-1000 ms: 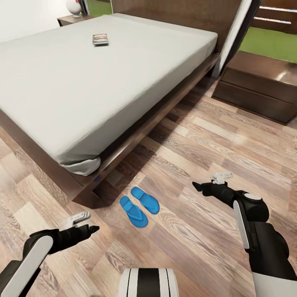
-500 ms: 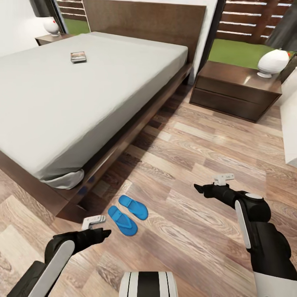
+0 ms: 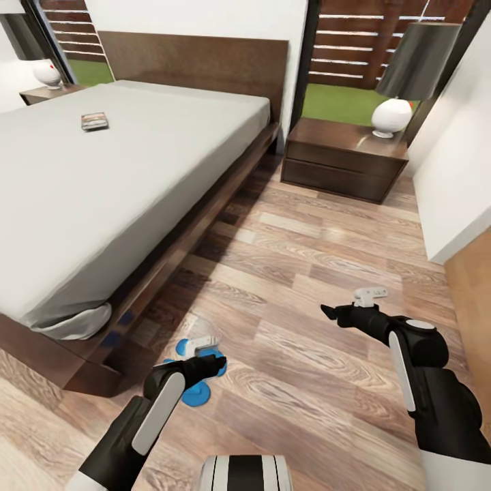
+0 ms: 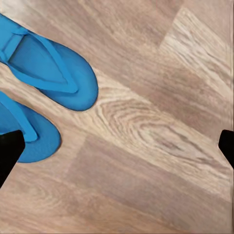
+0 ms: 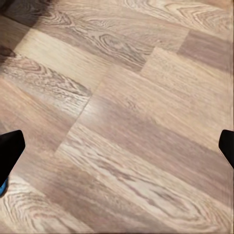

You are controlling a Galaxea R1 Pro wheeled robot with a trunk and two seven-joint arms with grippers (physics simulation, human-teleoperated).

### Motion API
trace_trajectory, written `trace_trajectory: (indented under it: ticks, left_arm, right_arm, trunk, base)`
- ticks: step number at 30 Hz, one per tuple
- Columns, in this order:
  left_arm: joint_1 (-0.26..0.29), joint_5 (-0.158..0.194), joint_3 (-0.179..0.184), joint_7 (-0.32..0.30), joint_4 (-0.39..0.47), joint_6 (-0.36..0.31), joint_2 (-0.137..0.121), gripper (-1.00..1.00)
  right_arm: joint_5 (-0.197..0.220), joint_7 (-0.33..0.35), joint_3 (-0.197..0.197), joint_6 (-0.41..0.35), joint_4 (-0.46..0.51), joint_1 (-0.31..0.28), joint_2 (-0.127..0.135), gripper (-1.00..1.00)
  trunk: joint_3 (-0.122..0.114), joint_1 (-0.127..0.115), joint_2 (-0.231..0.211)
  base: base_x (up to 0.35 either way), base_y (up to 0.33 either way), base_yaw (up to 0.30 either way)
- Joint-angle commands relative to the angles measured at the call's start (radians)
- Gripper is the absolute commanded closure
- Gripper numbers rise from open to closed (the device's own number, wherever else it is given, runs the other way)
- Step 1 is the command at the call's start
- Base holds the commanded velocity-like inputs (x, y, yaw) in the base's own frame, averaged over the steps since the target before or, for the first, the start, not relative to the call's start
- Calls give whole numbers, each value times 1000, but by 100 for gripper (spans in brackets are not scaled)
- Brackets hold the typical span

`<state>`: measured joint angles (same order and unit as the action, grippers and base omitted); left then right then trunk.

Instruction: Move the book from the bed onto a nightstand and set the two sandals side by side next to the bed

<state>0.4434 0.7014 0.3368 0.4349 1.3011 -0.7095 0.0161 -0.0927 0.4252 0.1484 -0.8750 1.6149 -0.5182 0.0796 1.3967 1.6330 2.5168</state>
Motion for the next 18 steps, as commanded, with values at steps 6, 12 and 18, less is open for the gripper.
trace_trajectory:
  ticks: [6,12,18]
  left_arm:
    - [18,8,-22,-1,-27,14,5,-100]
    - [24,6,-29,-25,-64,45,15,-100]
    - [25,11,-27,-41,-125,152,20,-100]
  right_arm:
    - [-11,9,-8,-5,2,5,-1,-100]
    - [-12,9,-12,-3,2,16,-3,-100]
    - [-12,8,-8,-1,2,19,-7,-100]
  trunk:
    - [-23,-3,-1]
    - [-46,-6,-3]
    - [-69,-8,-4]
  base:
    - [0,0,-267]
    - [0,0,-267]
    - [0,0,-267]
